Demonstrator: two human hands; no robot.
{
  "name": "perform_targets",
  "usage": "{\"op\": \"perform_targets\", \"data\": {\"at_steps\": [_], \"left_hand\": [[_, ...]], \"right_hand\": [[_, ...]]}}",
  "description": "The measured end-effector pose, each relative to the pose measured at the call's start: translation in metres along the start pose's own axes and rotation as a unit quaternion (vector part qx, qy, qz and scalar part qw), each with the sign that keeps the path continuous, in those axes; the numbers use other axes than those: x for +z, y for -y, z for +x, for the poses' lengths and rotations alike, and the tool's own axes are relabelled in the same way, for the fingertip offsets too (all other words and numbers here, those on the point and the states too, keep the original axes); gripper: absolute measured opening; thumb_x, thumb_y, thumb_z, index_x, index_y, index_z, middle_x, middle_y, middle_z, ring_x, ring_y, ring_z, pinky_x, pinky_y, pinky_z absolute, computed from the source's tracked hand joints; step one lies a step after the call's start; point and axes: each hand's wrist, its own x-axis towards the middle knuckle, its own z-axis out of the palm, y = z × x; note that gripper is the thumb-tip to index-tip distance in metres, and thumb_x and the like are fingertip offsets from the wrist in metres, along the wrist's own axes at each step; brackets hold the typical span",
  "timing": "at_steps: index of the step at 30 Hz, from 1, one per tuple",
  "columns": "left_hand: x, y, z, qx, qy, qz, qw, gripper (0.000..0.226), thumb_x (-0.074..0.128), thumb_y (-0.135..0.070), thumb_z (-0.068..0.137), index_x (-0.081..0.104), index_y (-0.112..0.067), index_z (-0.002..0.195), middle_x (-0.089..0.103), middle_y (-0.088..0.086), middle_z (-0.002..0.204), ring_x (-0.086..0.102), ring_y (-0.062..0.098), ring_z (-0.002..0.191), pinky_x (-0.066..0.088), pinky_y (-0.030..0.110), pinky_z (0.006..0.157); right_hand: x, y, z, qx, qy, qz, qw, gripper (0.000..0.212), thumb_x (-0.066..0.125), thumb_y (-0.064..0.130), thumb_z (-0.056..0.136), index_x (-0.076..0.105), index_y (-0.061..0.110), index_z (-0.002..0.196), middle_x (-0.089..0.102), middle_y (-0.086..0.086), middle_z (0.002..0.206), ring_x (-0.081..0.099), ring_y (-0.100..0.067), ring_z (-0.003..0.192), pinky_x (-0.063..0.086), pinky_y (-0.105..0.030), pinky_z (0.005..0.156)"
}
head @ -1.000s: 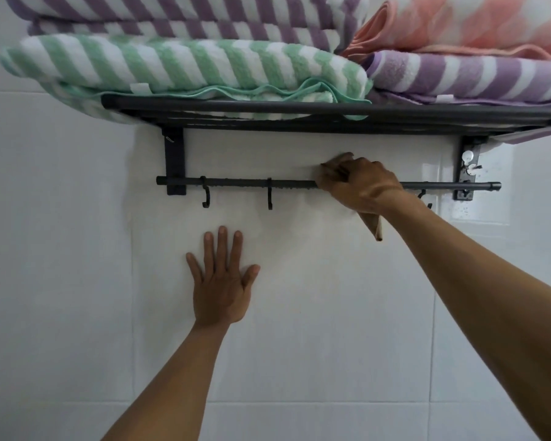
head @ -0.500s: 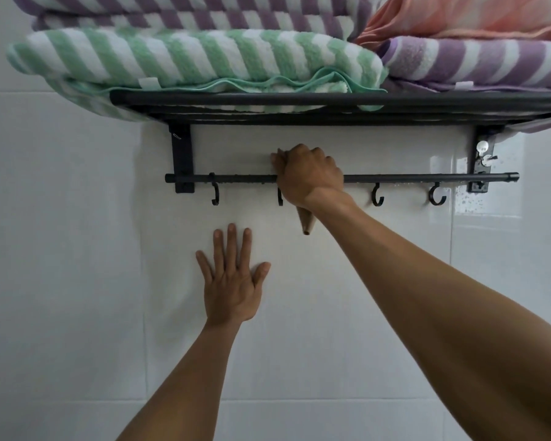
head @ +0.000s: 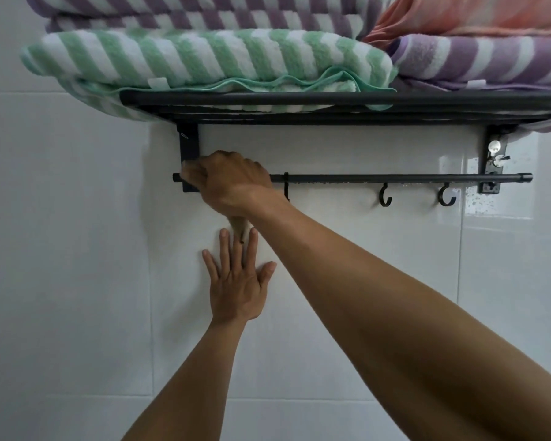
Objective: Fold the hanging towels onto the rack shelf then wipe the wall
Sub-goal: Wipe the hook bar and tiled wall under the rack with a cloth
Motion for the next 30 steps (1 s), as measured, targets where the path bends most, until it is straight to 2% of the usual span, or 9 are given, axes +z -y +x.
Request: {"op": "perform_targets", "data": {"at_steps": [4,6,9,13,16,20,23,27,30], "left_hand": [[0.0,0.0,0.001,-0.002,-0.024,-0.023,0.999,0.073,0.0,-0.065,0.098,-0.021,-0.025,0.156,0.005,0.014,0.166,0.007,0.037,0.154,0.01,0.068,0.118],[0.001,-0.001,0.001,-0.003,-0.028,-0.018,0.999,0.075,0.004,-0.066,0.099,-0.021,-0.025,0.156,0.004,0.013,0.166,0.007,0.037,0.153,0.012,0.068,0.118],[-0.001,-0.002,0.002,-0.005,-0.021,-0.011,1.0,0.076,0.005,-0.066,0.099,-0.021,-0.025,0.157,0.002,0.012,0.166,0.006,0.037,0.154,0.012,0.068,0.118],[-0.002,-0.003,0.003,-0.017,0.004,0.005,1.0,0.076,0.003,-0.067,0.098,-0.018,-0.025,0.158,-0.007,0.01,0.168,-0.004,0.035,0.154,0.008,0.067,0.119],[-0.002,-0.004,0.003,-0.027,0.015,0.015,0.999,0.075,-0.001,-0.067,0.098,-0.018,-0.026,0.158,-0.018,0.006,0.167,-0.014,0.031,0.154,0.004,0.065,0.12],[-0.002,-0.005,0.002,-0.032,0.022,0.02,0.999,0.075,-0.001,-0.068,0.097,-0.018,-0.027,0.157,-0.021,0.004,0.166,-0.018,0.029,0.153,0.001,0.064,0.12],[-0.003,-0.005,0.002,-0.036,0.028,0.023,0.999,0.074,-0.004,-0.068,0.096,-0.023,-0.028,0.156,-0.027,0.002,0.164,-0.022,0.028,0.152,-0.003,0.063,0.12],[-0.004,-0.005,0.001,-0.033,0.034,0.014,0.999,0.073,-0.006,-0.068,0.095,-0.026,-0.03,0.154,-0.034,-0.001,0.162,-0.028,0.025,0.15,-0.009,0.061,0.12],[-0.003,-0.003,0.002,-0.032,0.029,0.014,0.999,0.073,-0.006,-0.068,0.096,-0.025,-0.03,0.155,-0.032,-0.001,0.163,-0.026,0.025,0.151,-0.009,0.061,0.12]], "right_hand": [[0.013,-0.018,-0.01,-0.086,-0.023,-0.081,0.993,0.047,0.048,0.029,0.105,0.04,0.027,0.152,0.051,-0.004,0.144,0.056,-0.025,0.121,0.043,-0.043,0.103],[0.012,-0.025,-0.014,-0.102,-0.035,-0.095,0.99,0.052,0.052,0.011,0.101,0.042,0.021,0.151,0.046,-0.007,0.149,0.054,-0.028,0.126,0.043,-0.043,0.107],[0.006,-0.025,-0.019,-0.114,-0.037,-0.09,0.989,0.054,0.049,-0.001,0.097,0.045,0.017,0.148,0.043,-0.01,0.151,0.051,-0.031,0.129,0.043,-0.043,0.108],[-0.006,-0.028,-0.025,-0.098,-0.04,-0.082,0.991,0.058,0.05,-0.005,0.096,0.04,0.014,0.15,0.045,-0.012,0.148,0.049,-0.032,0.13,0.047,-0.041,0.103],[-0.018,-0.04,-0.031,-0.071,-0.026,-0.092,0.993,0.055,0.049,-0.005,0.096,0.042,0.008,0.149,0.047,-0.012,0.145,0.05,-0.03,0.126,0.048,-0.039,0.1],[-0.035,-0.053,-0.035,-0.033,-0.002,-0.095,0.995,0.047,0.051,-0.004,0.095,0.05,0.005,0.141,0.052,-0.013,0.134,0.055,-0.025,0.111,0.05,-0.033,0.088],[-0.046,-0.06,-0.033,0.0,0.012,-0.09,0.996,0.044,0.051,-0.003,0.095,0.052,0.005,0.139,0.052,-0.012,0.132,0.056,-0.025,0.11,0.044,-0.028,0.081],[-0.067,-0.082,-0.035,0.047,0.028,-0.088,0.995,0.035,0.05,-0.002,0.097,0.058,0.004,0.13,0.06,-0.014,0.129,0.06,-0.027,0.111,0.041,-0.025,0.081],[-0.08,-0.104,-0.043,0.079,0.039,-0.11,0.99,0.033,0.052,-0.002,0.096,0.059,0.005,0.128,0.063,-0.012,0.125,0.058,-0.025,0.099,0.043,-0.028,0.081]]}}
